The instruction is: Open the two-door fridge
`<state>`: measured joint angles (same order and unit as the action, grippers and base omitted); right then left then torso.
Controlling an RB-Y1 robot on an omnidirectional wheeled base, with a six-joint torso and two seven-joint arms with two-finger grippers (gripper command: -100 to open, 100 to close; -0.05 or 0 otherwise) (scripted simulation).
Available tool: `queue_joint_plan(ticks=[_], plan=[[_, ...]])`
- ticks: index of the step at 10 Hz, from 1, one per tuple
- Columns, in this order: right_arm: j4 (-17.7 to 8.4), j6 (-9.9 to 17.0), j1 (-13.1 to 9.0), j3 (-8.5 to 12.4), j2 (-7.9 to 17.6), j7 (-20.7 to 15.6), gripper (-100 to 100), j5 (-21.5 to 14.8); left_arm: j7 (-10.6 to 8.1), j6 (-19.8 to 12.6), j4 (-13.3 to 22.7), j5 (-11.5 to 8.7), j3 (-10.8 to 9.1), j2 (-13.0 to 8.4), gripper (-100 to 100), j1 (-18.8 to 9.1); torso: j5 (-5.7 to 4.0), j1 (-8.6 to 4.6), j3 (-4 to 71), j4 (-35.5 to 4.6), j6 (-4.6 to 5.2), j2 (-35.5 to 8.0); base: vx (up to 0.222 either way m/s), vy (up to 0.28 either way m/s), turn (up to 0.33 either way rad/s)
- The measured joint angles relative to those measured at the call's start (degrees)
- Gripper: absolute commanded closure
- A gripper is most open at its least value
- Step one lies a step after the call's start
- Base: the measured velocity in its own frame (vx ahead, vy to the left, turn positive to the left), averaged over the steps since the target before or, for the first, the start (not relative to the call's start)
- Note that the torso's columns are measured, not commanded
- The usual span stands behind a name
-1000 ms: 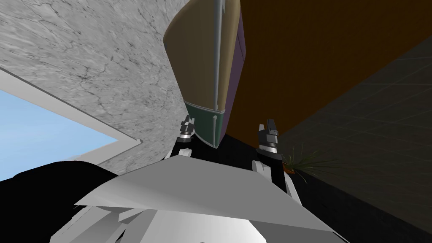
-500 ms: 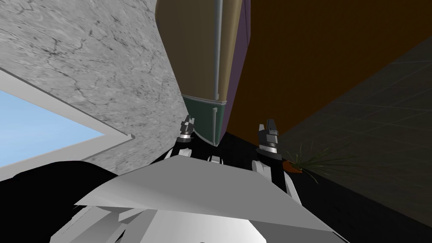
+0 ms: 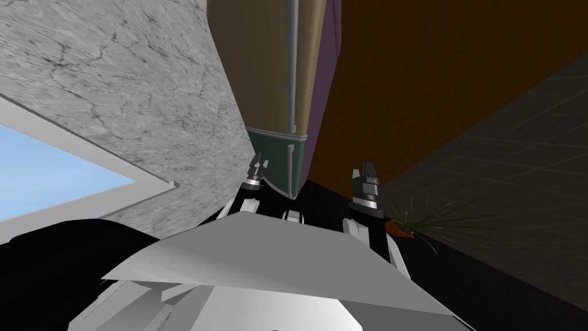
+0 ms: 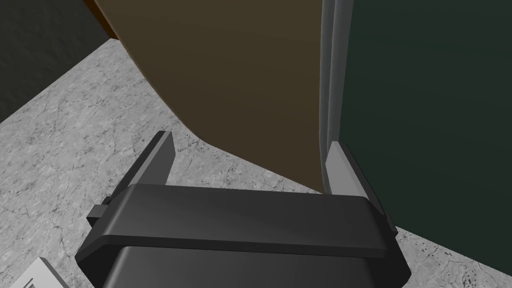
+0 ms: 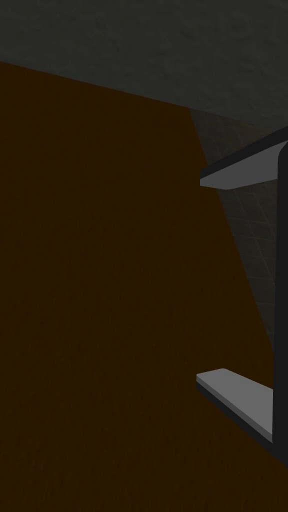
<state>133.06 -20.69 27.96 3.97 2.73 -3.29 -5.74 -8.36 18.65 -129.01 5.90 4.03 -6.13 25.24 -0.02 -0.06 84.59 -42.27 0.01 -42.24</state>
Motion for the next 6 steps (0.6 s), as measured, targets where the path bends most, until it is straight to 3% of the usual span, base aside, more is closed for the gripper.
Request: queue_joint_plan(ticks=[6], plan=[[0.00, 0.00, 0.00, 0.00, 0.00, 0.00, 0, 0.00, 1.19, -8.74, -1.10, -0.12, 0.13, -2.60, -100, -5.37, 0.02, 0.07, -0.02, -0.01, -0.01, -0.05, 0.023, -0.053, 0.013]])
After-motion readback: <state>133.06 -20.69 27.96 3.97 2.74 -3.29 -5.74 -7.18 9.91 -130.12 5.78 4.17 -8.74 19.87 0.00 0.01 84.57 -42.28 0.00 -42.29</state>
